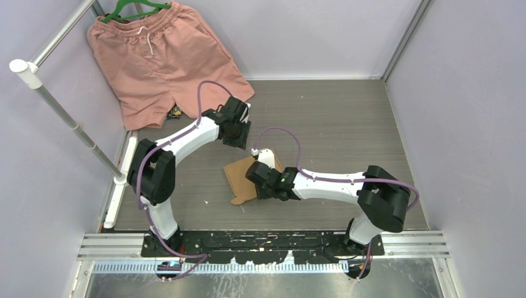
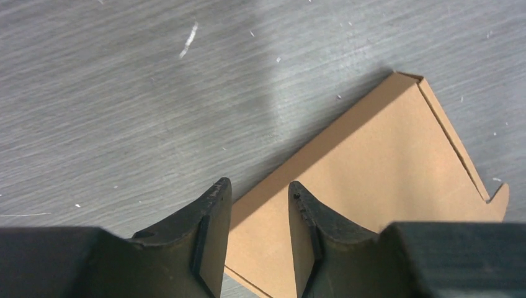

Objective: Fold the paper box
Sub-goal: Close the paper box at the center of the board.

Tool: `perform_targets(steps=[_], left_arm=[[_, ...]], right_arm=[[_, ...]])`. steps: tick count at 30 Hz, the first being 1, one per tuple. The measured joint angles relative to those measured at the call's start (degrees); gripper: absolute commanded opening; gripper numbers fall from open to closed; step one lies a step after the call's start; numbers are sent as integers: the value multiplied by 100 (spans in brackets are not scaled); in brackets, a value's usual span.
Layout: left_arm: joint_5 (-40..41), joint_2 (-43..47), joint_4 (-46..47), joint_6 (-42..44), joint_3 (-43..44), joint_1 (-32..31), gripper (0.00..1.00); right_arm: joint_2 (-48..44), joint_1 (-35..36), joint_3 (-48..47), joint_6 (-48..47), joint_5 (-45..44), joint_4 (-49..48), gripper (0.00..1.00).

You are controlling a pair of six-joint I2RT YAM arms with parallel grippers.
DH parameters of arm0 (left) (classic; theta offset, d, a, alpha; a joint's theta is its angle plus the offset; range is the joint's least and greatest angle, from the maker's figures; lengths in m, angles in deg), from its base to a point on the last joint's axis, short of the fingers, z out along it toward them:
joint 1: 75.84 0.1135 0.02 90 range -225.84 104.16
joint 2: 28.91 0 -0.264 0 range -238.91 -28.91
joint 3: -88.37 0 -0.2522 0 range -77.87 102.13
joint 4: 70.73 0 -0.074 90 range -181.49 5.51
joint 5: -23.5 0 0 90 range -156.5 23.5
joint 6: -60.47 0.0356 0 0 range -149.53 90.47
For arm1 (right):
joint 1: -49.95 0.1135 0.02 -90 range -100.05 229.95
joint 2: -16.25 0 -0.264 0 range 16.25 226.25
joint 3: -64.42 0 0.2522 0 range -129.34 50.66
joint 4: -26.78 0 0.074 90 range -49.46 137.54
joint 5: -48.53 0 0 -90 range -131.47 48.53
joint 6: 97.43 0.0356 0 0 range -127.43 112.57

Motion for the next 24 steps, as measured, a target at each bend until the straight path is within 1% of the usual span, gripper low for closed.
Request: perform_targets(steps=[12, 14, 16, 24], left_arm=[[-286, 20, -96, -63, -361, -400, 39], [-313, 20, -96, -90, -363, -446, 34], [-319, 20, -94, -107, -363, -466, 34], [-304, -15, -96, -109, -363, -472, 36]], right_arm=[[0, -20, -4, 0, 50, 2, 35], [0, -20, -4, 0, 57, 2, 35], [0, -20, -4, 0, 61, 2, 35], [0, -20, -4, 2, 63, 0, 35]])
